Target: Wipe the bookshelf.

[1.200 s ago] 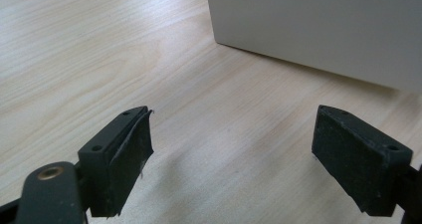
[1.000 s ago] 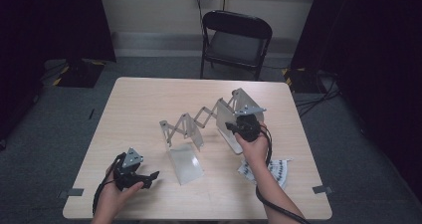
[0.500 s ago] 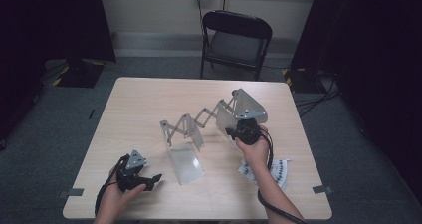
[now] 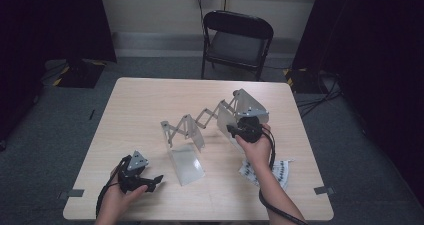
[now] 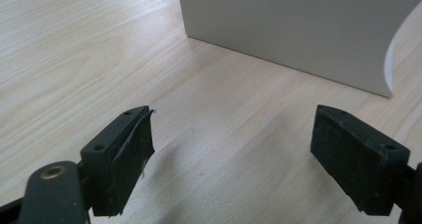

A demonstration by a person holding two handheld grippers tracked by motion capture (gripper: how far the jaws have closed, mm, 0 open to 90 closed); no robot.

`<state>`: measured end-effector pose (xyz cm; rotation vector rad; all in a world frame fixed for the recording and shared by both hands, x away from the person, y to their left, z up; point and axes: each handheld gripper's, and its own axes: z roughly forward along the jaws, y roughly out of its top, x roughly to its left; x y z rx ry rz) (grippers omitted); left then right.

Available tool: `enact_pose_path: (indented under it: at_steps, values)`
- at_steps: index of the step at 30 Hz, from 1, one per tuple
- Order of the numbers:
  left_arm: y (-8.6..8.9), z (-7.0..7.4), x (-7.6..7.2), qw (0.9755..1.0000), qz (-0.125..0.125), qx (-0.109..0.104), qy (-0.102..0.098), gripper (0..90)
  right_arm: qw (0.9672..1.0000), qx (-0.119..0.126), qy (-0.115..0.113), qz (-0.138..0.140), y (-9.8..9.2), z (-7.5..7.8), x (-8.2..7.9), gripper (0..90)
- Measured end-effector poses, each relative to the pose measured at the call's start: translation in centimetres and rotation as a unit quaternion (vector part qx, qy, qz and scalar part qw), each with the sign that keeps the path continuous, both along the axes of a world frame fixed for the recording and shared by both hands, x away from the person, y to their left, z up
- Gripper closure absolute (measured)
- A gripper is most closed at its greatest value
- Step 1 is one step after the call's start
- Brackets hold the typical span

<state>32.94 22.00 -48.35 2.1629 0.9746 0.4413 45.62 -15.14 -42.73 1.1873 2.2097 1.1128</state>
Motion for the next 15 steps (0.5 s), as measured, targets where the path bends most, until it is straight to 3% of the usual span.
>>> enact_pose_path:
  at_steps: [3,5,10,15]
  values:
    - [-0.3,0.1,-0.1,1.0,-0.009,0.002,0.004,16.8,1.0,-0.001,0.006,-0.003,0.4,0.3,0.3,67.5]
    - [-0.6,0.2,-0.2,0.9998,-0.018,0.003,0.006,17.1,0.9999,0.012,0.01,-0.007,0.6,0.5,0.4,69.2]
    - [-1.5,0.3,-0.6,0.9992,-0.037,0.006,0.011,17.1,0.9999,-0.002,0.001,-0.013,1.0,0.6,0.6,74.7]
    - [-2.1,0.5,-1.0,0.9984,-0.054,0.004,0.013,17.1,0.9998,0.007,0.005,-0.016,1.2,0.4,0.6,80.6]
